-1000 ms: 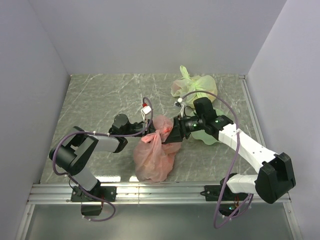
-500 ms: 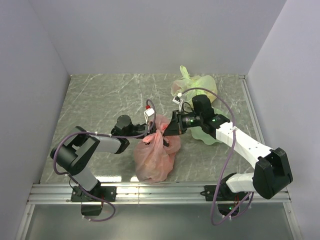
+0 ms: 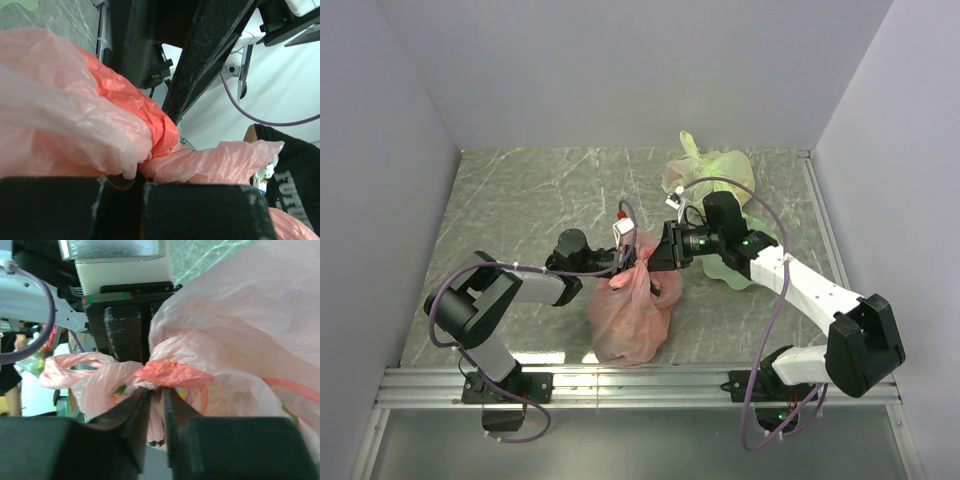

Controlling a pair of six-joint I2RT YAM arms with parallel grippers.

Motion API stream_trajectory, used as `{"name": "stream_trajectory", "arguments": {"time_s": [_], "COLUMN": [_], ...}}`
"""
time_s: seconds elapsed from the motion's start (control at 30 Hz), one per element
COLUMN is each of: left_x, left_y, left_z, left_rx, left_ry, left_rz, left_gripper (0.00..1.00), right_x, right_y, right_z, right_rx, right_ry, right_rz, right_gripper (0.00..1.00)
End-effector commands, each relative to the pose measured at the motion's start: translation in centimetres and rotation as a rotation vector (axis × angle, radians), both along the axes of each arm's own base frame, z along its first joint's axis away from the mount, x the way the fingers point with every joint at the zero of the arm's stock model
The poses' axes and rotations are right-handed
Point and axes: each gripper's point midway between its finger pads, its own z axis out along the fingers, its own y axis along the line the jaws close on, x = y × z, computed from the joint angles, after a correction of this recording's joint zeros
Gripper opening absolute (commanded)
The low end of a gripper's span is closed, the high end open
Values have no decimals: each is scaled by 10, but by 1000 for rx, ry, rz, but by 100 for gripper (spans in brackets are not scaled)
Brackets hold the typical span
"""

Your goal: Place the fake fruits into the plastic bag and tie a complex knot

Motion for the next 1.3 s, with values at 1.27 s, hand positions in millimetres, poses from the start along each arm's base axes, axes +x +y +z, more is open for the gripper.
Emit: {"name": "stream_trajectory", "arguments": {"time_s": [1.27], "left_x": [-8], "left_y": [-8], "left_z": [15], "left_rx": [-46], "left_ry": [-76], "left_rz": [-53], "left_gripper": [0], "right_x": [-47], "right_y": [-44], "right_z": [2], "right_rx": [34], "right_ry": [34], "right_rz": [91], "right_gripper": [30]}}
